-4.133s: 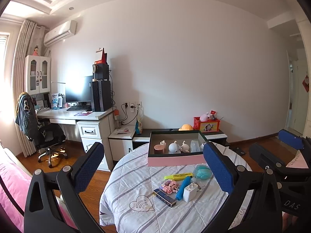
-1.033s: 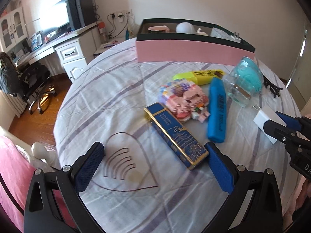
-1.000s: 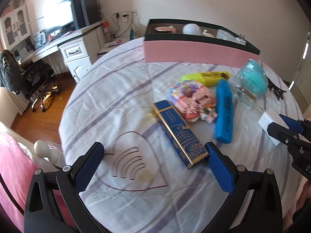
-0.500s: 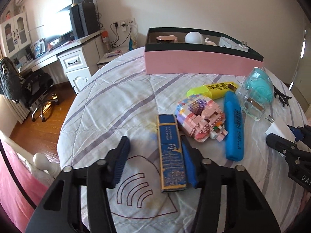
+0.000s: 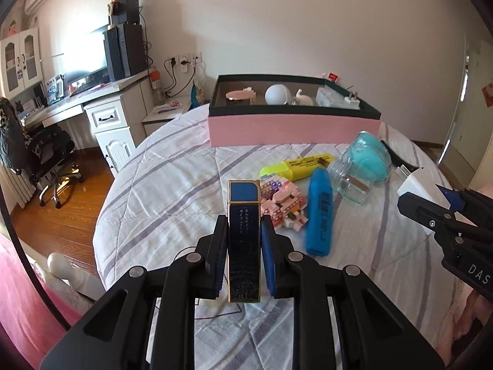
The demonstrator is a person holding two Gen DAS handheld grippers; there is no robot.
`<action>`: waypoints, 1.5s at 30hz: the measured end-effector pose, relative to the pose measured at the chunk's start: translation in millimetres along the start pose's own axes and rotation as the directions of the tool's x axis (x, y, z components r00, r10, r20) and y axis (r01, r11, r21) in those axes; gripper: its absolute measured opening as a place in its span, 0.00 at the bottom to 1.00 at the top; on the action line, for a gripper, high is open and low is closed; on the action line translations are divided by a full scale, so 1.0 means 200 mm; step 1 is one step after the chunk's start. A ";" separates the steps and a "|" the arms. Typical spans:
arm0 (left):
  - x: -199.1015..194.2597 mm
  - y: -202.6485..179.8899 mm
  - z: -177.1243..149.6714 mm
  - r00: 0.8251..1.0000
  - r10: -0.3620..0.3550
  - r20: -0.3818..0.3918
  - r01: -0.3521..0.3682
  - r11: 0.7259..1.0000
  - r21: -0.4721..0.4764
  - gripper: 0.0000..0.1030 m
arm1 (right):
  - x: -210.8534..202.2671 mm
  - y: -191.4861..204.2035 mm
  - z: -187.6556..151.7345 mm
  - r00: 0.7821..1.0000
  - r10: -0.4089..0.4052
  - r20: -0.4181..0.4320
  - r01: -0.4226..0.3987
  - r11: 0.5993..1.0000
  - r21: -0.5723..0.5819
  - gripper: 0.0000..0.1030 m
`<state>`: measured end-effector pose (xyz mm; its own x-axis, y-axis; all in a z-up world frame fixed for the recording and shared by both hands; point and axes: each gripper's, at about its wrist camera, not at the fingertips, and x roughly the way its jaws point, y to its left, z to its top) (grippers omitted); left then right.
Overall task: Organize rigid objects
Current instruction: 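Lift both held items and carry them over the pink box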
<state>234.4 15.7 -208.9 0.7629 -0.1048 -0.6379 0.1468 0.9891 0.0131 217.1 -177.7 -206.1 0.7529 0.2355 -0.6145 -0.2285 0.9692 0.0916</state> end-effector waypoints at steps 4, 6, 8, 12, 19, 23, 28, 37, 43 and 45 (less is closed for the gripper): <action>-0.16 -0.06 0.05 0.997 -0.009 0.083 0.007 1.000 0.017 0.20 | -0.14 0.05 0.04 0.993 -0.001 0.119 0.003 1.000 -0.016 0.40; -0.24 -0.08 0.08 0.992 -0.012 0.129 0.009 1.000 0.024 0.20 | -0.21 0.08 0.06 0.985 -0.009 0.170 0.013 1.000 -0.026 0.40; -0.32 -0.10 0.12 0.985 -0.012 0.173 0.008 1.000 0.028 0.20 | -0.28 0.10 0.09 0.979 -0.013 0.203 0.019 0.999 -0.029 0.40; -0.47 -0.13 0.17 0.967 -0.007 0.255 0.000 1.000 0.027 0.20 | -0.39 0.14 0.13 0.965 -0.022 0.263 0.033 0.999 -0.040 0.40; -0.66 -0.13 0.20 0.942 0.011 0.336 -0.018 1.000 0.019 0.20 | -0.56 0.20 0.18 0.947 -0.023 0.320 0.045 0.997 -0.060 0.40; -0.73 -0.11 0.19 0.934 0.024 0.357 -0.030 1.000 0.009 0.20 | -0.60 0.23 0.20 0.942 -0.015 0.336 0.042 0.996 -0.074 0.40; -0.75 -0.09 0.19 0.932 0.035 0.361 -0.039 0.999 0.005 0.20 | -0.62 0.25 0.20 0.939 -0.005 0.343 0.035 0.996 -0.081 0.40; -0.70 -0.08 0.22 0.933 0.053 0.357 -0.054 0.999 -0.005 0.20 | -0.58 0.23 0.22 0.942 0.002 0.337 0.030 0.996 -0.087 0.40; -0.54 -0.08 0.32 0.946 0.018 0.323 -0.023 1.000 0.011 0.20 | -0.48 0.18 0.28 0.947 -0.004 0.320 0.034 0.996 -0.088 0.40; -0.45 -0.08 0.38 0.953 0.012 0.303 -0.020 1.000 0.022 0.20 | -0.42 0.16 0.32 0.951 -0.009 0.308 0.038 0.995 -0.090 0.40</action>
<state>211.3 1.5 -93.0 0.9194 -0.1191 -0.3749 0.1454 0.9885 0.0425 186.7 -162.6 -101.2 0.9084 0.2375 -0.3441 -0.2539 0.9672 -0.0028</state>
